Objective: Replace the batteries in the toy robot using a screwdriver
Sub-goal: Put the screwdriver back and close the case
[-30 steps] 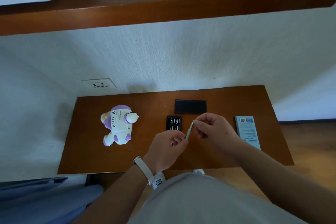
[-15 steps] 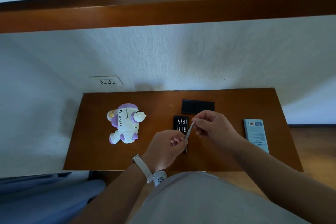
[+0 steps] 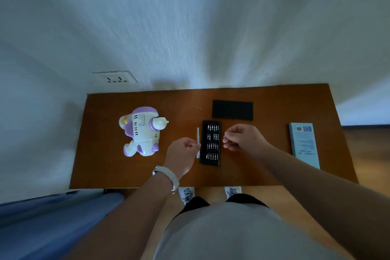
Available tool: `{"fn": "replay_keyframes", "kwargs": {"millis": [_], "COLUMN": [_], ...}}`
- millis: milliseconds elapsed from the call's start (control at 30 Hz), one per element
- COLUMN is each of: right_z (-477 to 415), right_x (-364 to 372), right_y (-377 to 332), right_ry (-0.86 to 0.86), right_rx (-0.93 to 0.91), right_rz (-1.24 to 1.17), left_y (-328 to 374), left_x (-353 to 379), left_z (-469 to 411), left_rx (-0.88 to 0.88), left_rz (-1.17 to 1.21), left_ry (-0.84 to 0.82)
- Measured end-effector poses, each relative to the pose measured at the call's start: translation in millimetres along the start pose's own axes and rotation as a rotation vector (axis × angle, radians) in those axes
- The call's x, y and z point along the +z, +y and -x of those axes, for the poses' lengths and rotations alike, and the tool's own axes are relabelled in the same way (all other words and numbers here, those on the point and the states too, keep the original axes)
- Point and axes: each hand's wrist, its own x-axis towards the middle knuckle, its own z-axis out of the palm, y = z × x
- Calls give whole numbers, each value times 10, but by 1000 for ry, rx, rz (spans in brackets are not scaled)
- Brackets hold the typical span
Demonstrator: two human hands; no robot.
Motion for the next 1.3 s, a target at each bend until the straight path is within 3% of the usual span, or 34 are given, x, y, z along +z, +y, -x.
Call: {"fn": "replay_keyframes", "kwargs": {"millis": [167,400,800,1100,1300], "right_z": [-266,-496,-625,-656,-670], "right_x": [80,225,362,437,474], "right_y": [164,227,281,394,357], "right_ry": [43,-10,30,225,262], "right_rx": [-54,-128,-144,-175,-75], "right_rz": [203,300,453,525,501], "left_y": [-70,-194,-282,-311,-303], "left_x": [170,370,420,433,426], "left_z": [-194,-302,-457,-454,-482], "left_rx": [-104,-101,-88,-70,-81], "left_rz": [17,-112,-98,-94,-79], "left_ry": [-39,-17,-29,-26,-49]}}
